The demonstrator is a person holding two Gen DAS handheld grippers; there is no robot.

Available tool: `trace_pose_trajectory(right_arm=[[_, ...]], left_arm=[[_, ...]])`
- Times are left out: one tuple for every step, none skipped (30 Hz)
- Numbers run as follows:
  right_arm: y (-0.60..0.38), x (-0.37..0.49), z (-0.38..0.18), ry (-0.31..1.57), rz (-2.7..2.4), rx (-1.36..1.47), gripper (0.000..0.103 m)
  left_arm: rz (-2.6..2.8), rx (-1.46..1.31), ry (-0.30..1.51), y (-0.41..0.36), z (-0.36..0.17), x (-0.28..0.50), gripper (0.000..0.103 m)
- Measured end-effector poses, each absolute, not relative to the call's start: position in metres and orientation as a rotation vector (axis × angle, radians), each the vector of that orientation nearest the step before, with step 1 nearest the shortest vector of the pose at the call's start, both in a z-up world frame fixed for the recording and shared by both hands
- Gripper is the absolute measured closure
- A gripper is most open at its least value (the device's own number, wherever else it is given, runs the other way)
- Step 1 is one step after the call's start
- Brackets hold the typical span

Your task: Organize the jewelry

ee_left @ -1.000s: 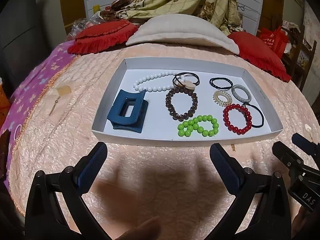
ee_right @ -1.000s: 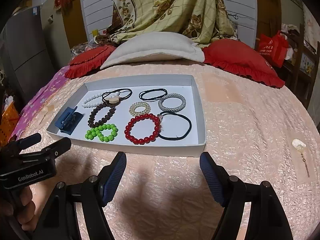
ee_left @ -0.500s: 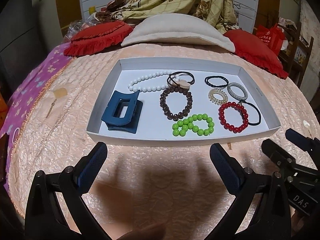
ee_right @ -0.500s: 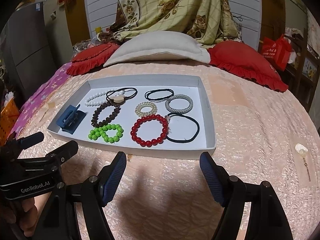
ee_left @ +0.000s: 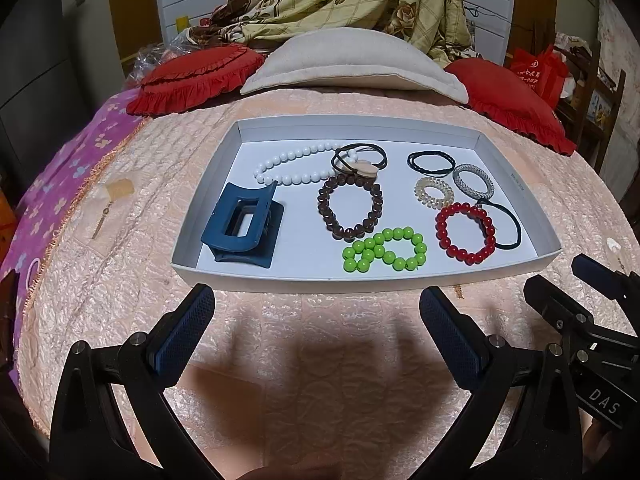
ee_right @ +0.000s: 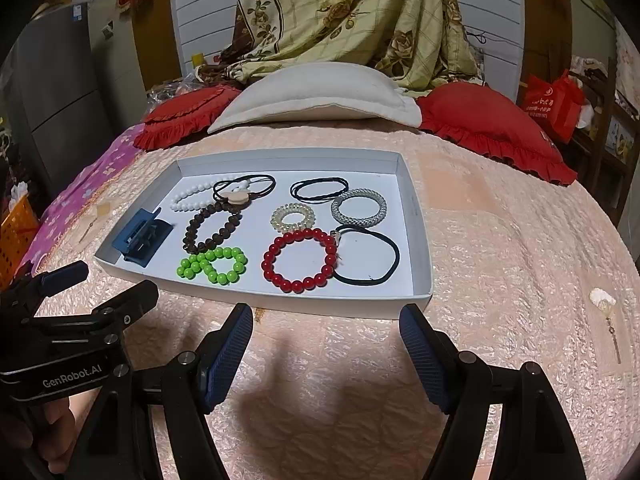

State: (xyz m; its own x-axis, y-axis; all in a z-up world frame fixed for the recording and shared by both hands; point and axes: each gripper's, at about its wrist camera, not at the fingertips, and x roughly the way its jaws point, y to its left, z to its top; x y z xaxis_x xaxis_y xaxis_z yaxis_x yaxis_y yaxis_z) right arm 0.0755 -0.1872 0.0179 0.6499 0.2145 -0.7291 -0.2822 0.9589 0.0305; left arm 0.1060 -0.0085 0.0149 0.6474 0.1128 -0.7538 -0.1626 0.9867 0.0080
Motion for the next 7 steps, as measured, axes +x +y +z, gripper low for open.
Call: trace_pose_trajectory(right_arm=[[-0.1871, 0.0755, 0.0178, 0.817, 0.283, -0.088, 0.029], [-0.1871, 0.0755, 0.0178, 0.818, 0.283, -0.088, 0.029], [-0.1873, 0.0754, 0.0178, 0.817, 0.282, -0.088, 0.029], [-0.1873, 0.0754, 0.0179, 0.817, 0.281, -0.088, 0.029], [-0.1873, 0.0753, 0.0179, 0.816, 0.282, -0.088, 0.029], [-0.1873, 0.0755, 0.0178, 0.817, 0.282, -0.088, 0.029], [-0.1871, 0.0758, 0.0176, 0.817, 0.282, -0.089, 0.029]], left_arm=[[0.157, -0.061, 0.851, -0.0089, 0.0151, 0.1058, 0.001], [0.158, -0.059, 0.849, -0.0091, 0.0155, 0.1058, 0.001], [0.16, -0.057, 0.847, -0.0092, 0.0156, 0.1054, 0.001], [0.166, -0.05, 0.841, -0.0101, 0.016, 0.105, 0.001], [0.171, -0.043, 0.837, -0.0109, 0.0161, 0.1045, 0.0], [0.173, -0.039, 0.836, -0.011, 0.0161, 0.1046, 0.0], [0.172, -0.036, 0.835, -0.012, 0.0162, 0.1047, 0.001]])
